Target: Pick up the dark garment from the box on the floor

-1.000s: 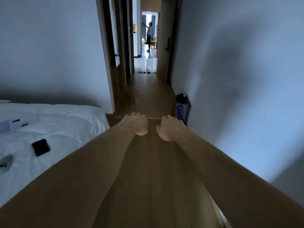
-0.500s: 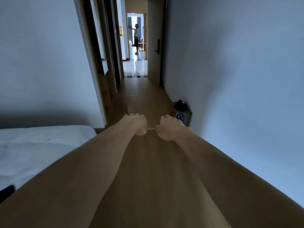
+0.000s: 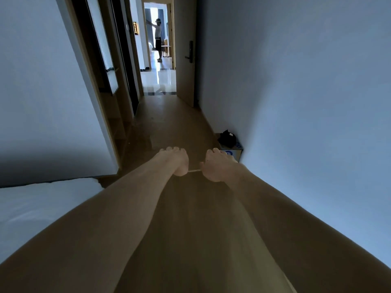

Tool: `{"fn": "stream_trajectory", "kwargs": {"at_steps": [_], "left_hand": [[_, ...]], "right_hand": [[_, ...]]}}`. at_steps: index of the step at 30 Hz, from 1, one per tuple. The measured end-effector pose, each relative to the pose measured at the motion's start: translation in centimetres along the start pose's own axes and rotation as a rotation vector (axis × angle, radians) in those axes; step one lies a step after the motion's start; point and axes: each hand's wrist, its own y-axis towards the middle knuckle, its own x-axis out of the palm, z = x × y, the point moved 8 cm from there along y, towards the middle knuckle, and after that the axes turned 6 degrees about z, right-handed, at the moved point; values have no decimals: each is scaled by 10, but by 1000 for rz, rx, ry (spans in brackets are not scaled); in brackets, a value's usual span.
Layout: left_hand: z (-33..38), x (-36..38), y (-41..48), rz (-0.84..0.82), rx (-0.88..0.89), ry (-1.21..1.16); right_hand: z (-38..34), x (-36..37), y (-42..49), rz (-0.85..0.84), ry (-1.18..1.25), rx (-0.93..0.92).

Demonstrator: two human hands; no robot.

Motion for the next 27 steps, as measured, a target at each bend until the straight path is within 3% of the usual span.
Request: {"fn": "stream_trajectory", "kwargs": {"at_steps": [13, 27], "left_hand": [[50, -42, 232, 8, 70, 15], [91, -57, 423, -4, 165, 25]], "right_hand": [[107, -9, 209, -8, -1, 61], [187, 3, 384, -19, 53, 162]]}}
